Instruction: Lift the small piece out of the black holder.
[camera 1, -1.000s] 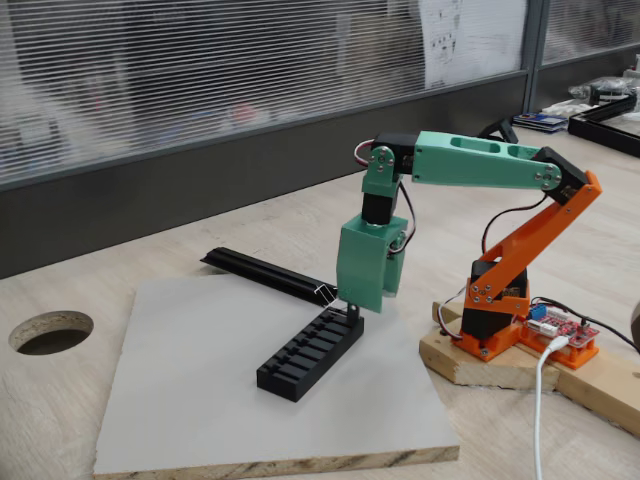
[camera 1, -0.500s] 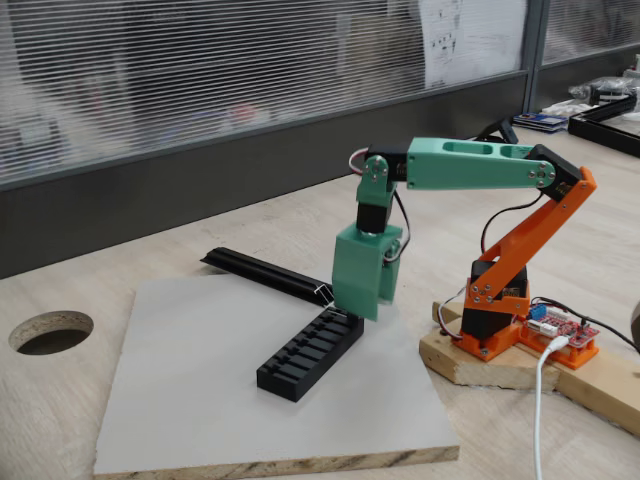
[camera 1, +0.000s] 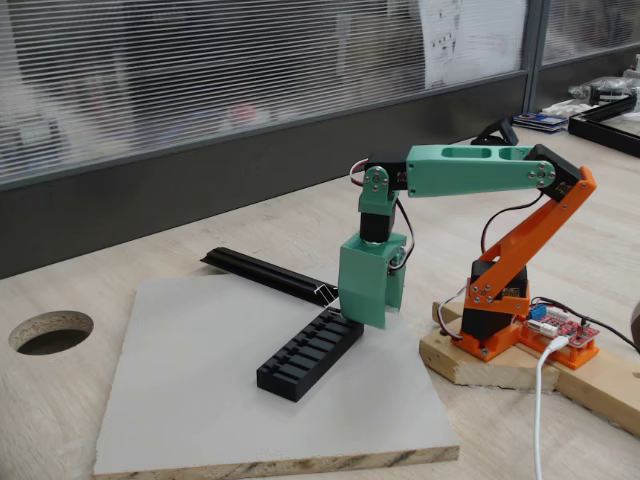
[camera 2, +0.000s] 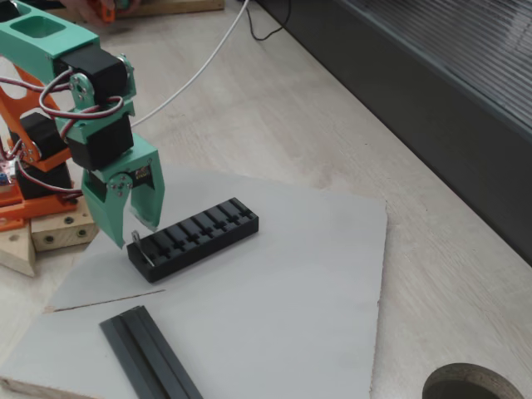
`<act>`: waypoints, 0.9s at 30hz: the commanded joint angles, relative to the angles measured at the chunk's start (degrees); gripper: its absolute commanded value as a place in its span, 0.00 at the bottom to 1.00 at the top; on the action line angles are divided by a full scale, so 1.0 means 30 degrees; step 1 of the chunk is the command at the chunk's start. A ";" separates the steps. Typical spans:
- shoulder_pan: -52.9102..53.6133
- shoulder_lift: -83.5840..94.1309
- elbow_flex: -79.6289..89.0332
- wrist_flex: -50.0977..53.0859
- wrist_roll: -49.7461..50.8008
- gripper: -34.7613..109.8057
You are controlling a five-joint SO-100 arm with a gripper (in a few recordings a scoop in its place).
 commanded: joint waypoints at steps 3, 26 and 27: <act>0.0205 0.0146 0.0059 -0.0146 0.0352 0.48; 0.0176 0.0117 0.0117 -0.0146 0.0352 0.34; 0.0176 0.0117 0.0234 -0.0146 0.0352 0.33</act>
